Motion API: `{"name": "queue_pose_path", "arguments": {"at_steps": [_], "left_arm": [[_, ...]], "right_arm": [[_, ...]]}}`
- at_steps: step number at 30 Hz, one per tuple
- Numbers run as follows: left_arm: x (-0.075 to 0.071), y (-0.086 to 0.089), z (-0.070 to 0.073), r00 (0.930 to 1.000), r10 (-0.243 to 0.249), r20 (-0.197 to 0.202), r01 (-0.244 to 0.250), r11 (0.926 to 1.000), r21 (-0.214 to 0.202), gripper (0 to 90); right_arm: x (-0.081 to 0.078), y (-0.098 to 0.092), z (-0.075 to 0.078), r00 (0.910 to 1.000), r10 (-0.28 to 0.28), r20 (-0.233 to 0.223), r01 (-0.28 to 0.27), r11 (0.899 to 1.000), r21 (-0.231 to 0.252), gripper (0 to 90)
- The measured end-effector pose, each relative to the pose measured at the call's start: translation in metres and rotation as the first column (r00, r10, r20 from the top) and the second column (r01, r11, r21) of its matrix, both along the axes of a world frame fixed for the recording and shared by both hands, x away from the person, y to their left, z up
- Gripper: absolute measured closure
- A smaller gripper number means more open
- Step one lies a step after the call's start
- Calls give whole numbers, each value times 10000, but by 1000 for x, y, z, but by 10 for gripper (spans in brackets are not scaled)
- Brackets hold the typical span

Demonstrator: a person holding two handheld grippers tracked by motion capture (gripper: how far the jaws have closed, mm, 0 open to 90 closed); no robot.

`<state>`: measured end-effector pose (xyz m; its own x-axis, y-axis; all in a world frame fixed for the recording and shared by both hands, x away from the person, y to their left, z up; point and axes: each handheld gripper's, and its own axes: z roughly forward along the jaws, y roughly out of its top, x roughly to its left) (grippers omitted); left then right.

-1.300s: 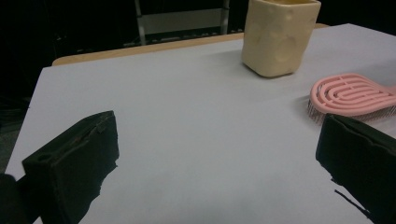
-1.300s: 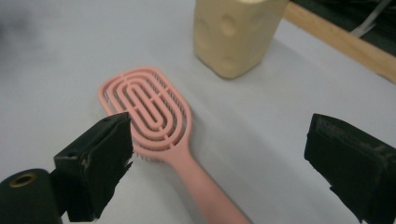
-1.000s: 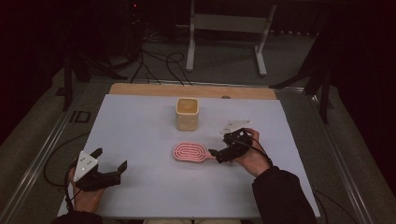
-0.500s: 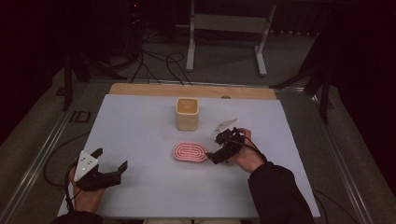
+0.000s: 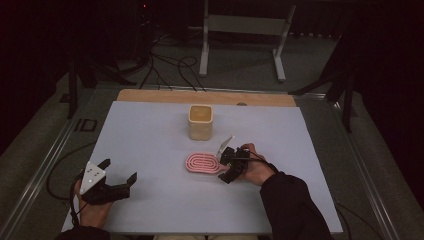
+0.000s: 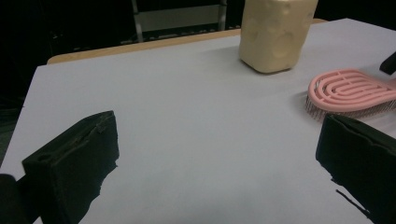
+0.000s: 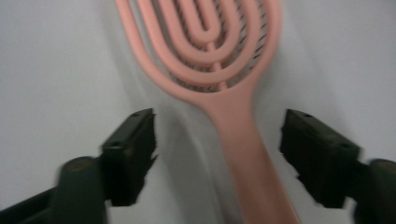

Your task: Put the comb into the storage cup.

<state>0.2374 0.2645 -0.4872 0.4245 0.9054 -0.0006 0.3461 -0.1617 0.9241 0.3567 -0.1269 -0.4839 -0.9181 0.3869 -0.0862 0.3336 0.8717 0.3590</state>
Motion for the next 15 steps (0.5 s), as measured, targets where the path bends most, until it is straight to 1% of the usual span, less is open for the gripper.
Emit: {"name": "queue_pose_path", "arguments": {"at_steps": [3,4,5,9,12,13,15], "left_arm": [[0,0,0,10000,-13,-3,13,10000,2,1],[0,0,0,10000,-18,-6,18,10000,9,1],[0,0,0,10000,-23,-8,23,10000,8,1],[0,0,0,10000,-23,-12,23,10000,-12,1],[0,-1,0,10000,-31,-21,31,10000,-10,1],[0,-1,-1,10000,-31,-20,31,10000,-12,1],[0,-1,-1,10000,-57,-31,57,10000,3,1]], "right_arm": [[3,3,-4,9997,140,-178,-142,9998,-135,422],[3,4,-5,9996,95,-263,-101,9997,-221,462],[6,3,-6,9996,114,-274,-119,9997,-211,493],[12,1,-10,9986,-41,-532,32,9999,-156,551],[14,1,-10,9984,-113,-546,110,9999,-62,591],[15,1,-11,9986,-59,-531,59,10000,-5,594],[17,1,-11,9979,-99,-639,103,9999,60,599]]}}
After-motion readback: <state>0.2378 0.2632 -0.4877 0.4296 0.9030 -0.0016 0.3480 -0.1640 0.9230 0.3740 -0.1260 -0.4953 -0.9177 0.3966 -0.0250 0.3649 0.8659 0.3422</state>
